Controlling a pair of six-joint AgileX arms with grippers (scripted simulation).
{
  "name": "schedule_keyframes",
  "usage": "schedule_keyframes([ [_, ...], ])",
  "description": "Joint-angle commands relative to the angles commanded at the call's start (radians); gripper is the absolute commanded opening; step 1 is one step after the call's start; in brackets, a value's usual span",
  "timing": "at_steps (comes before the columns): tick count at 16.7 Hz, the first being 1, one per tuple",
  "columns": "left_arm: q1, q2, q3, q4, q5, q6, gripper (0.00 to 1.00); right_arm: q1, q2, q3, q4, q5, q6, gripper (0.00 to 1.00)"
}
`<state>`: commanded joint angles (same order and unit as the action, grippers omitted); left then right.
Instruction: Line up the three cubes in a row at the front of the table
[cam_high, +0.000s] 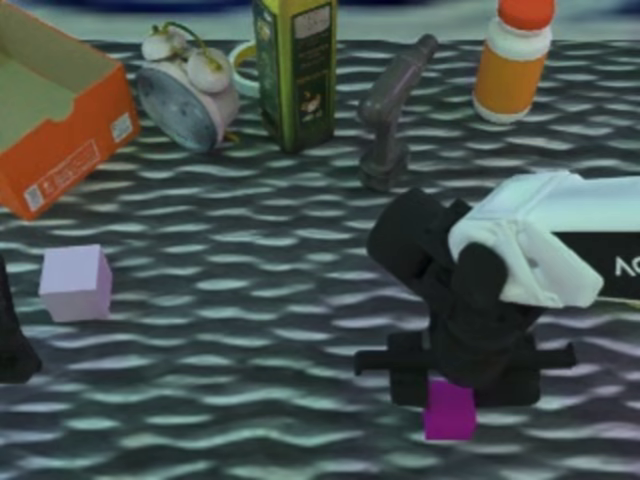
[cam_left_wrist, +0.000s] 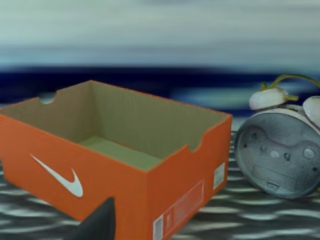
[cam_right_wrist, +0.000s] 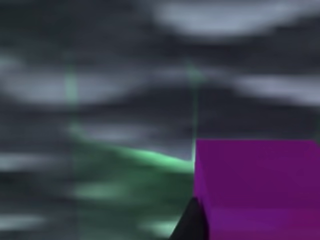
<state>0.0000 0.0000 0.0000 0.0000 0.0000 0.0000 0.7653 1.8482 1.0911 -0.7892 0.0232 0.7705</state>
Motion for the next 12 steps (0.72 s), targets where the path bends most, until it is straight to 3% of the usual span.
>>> schedule_keyframes([
  [4, 0.000, 0.000, 0.000, 0.000, 0.000, 0.000, 1.00, 0.000, 0.000, 0.000, 0.000, 0.000, 0.000, 0.98],
  [12, 0.000, 0.000, 0.000, 0.000, 0.000, 0.000, 1.00, 0.000, 0.000, 0.000, 0.000, 0.000, 0.000, 1.00],
])
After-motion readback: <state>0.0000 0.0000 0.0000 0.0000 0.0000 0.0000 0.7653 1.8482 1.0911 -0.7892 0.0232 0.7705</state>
